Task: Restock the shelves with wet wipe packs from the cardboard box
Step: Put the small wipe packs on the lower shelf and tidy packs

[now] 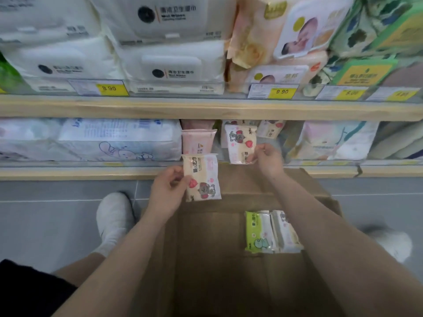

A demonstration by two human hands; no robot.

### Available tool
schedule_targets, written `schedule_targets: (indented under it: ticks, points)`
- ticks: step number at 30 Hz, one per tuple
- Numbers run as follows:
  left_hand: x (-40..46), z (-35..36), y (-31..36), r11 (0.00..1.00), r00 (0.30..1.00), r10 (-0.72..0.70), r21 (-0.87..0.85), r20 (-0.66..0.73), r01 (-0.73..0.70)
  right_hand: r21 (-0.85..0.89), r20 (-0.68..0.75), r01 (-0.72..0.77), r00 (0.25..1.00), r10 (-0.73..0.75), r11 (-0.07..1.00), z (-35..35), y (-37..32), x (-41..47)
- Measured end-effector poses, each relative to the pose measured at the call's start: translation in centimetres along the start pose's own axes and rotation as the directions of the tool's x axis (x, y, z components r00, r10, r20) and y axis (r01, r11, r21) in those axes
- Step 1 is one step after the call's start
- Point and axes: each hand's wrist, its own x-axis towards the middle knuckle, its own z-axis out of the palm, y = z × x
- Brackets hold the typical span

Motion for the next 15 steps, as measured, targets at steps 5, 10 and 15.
schedule_targets:
  ticks: [5, 10, 15]
  points:
    - [1.4, -0.6, -0.5, 0.998, 1.000, -0.011, -0.061, 0.022, 0.012, 0.061, -0.012, -0.004, 1.000, 0.005, 0.998, 3.0, -0.8, 3.7]
    - [1.2, -0.6, -0.8, 0.994, 0.999, -0.034, -0.100, 0.041, 0.038, 0.182, -0.052, -0.135, 0.988, 0.146, 0.974, 3.5, -0.1, 5.2]
    - [1.0, -0.6, -0.5, 0.994, 0.999, -0.034, -0.105, 0.032, 0.037, 0.227, 0.096, -0.218, 0.975, 0.201, 0.949, 2.6, -0.7, 4.6]
